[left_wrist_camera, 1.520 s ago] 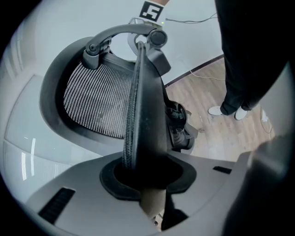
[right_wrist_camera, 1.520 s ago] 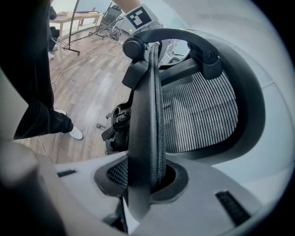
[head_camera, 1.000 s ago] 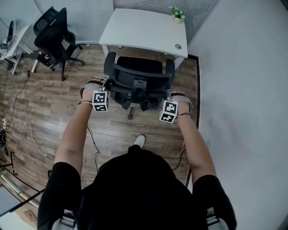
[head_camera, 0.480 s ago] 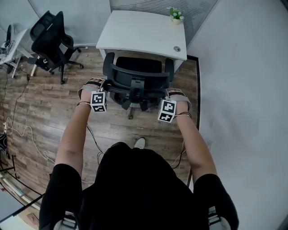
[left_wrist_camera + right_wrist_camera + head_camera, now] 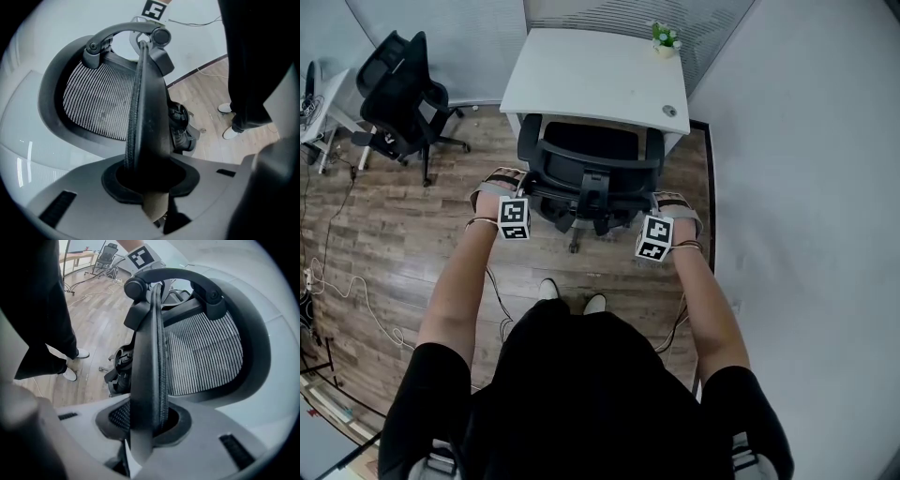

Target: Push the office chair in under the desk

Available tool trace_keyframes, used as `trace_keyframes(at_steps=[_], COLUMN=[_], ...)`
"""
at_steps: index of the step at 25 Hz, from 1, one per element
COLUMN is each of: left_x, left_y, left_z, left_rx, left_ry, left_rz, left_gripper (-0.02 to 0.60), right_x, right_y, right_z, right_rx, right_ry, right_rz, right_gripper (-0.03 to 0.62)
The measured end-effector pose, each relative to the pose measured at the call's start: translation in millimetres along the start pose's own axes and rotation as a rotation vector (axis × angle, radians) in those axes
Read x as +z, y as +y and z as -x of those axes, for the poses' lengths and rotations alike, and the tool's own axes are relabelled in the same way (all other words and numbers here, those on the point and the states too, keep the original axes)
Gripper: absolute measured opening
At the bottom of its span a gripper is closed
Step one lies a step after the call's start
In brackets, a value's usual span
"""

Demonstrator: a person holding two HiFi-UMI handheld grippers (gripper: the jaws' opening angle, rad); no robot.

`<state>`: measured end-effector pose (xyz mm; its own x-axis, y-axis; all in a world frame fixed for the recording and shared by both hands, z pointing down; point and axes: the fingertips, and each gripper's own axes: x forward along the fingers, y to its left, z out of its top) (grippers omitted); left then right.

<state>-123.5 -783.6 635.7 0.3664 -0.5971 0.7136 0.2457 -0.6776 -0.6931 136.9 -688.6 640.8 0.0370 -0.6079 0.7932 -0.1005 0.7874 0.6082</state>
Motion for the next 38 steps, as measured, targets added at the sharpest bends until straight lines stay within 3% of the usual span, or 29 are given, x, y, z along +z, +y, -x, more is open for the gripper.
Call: trace_keyframes(at_steps=[4, 17, 21, 29, 33, 38], left_x=[-9.1, -7.5, -7.9, -2.1, 2.5, 9.2], left_y=[14.1, 14.2, 11.5, 15.2, 20.9, 22.1], left_z=[-6.1, -10.1, -10.3, 0.2, 18.7, 47.4], left_rx=[-0.002, -0.003, -0.017, -0.068, -0.029, 0.014], left_ry=[-0.012, -0.024, -0.028, -0.074, -0.110, -0.166], left_rz=[-0.009, -0.023, -0.015, 0.138, 0.166, 0.261], left_gripper=[0.083, 0.086, 0.094, 0.224, 0.229, 0.229], right_x=[5.7, 3.7, 4.8, 14.4, 15.1, 19.6], right_y=[-16.7, -11.1, -7.2, -13.2, -22.4, -20.8], right_z=[-5.4, -6.5, -7.1, 15.6, 36.4, 60.4], right_rx=[-0.007, -0.018, 0.016, 0.179, 0.143, 0.104], right_ry=[0.006, 0.003, -0.006, -0.097, -0.117, -0.166], right_rz=[-0.003, -0.010, -0.020, -0.155, -0.168, -0.218], right_gripper=[0.087, 0.088, 0.089, 0.174, 0.187, 0.186])
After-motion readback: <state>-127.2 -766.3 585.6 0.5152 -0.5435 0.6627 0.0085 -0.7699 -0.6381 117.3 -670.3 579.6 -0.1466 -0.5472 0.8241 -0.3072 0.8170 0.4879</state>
